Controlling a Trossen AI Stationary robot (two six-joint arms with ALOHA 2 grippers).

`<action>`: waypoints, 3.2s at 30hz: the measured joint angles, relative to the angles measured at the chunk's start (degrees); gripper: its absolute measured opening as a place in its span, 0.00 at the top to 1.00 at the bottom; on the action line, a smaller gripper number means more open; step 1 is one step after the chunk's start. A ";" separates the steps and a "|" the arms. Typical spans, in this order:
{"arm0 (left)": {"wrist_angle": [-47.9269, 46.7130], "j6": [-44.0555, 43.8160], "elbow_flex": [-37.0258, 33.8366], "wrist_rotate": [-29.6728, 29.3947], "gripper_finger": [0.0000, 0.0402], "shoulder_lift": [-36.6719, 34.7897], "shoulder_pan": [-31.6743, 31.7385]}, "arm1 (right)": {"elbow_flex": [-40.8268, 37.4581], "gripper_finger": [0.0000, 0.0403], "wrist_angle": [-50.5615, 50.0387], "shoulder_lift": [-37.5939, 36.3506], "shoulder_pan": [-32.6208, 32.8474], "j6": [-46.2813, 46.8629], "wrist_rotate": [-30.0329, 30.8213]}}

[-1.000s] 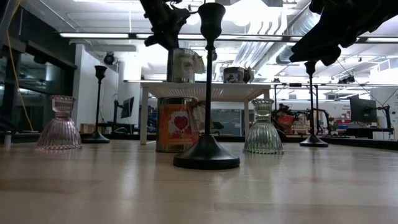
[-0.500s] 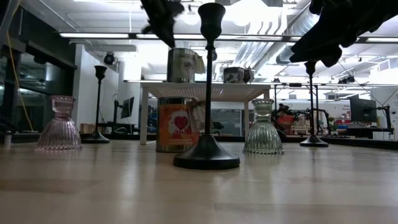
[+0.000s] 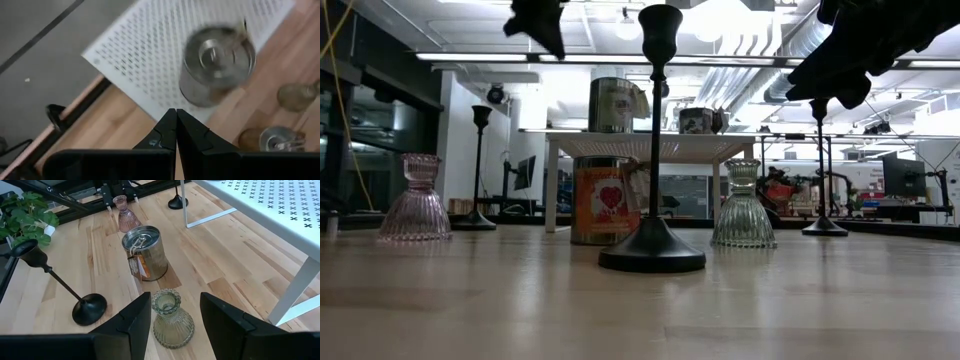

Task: Pick & Place candle stick holders
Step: Align the left scented candle on the shelf with the other scented candle

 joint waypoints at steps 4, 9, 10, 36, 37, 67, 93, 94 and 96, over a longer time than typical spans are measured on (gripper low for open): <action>13.12 0.04 -15.28 -1.48 1.00 -5.13 -3.62 | 0.00 0.60 0.02 0.00 0.00 0.28 -0.02; 35.42 5.11 -33.45 -0.88 1.00 -12.12 -5.88 | 0.00 0.60 -0.01 0.00 0.00 0.30 0.01; 40.19 5.84 -36.57 -0.59 1.00 -13.28 -5.93 | 0.00 0.60 0.02 0.00 0.00 0.32 0.01; 90.45 9.12 -57.41 1.18 1.00 -4.92 -3.35 | 0.00 0.60 3.15 -0.01 -0.02 0.93 6.08; 90.92 9.02 -57.41 1.15 1.00 -4.80 -2.71 | 0.00 0.60 3.12 -0.01 -0.02 1.16 6.09; 91.08 7.06 -56.36 13.60 1.00 -4.85 6.22 | 0.00 0.60 3.45 0.00 -0.02 1.42 8.74; 96.41 10.59 -41.97 12.98 1.00 12.55 7.71 | 0.00 0.60 3.47 0.02 -0.02 1.79 8.86; 96.28 10.57 -41.51 13.03 1.00 13.08 8.08 | 0.00 0.60 3.45 0.02 -0.02 1.79 8.84; 96.06 10.29 -40.78 13.55 1.00 13.91 9.00 | 0.00 0.60 3.47 0.02 -0.01 1.79 8.84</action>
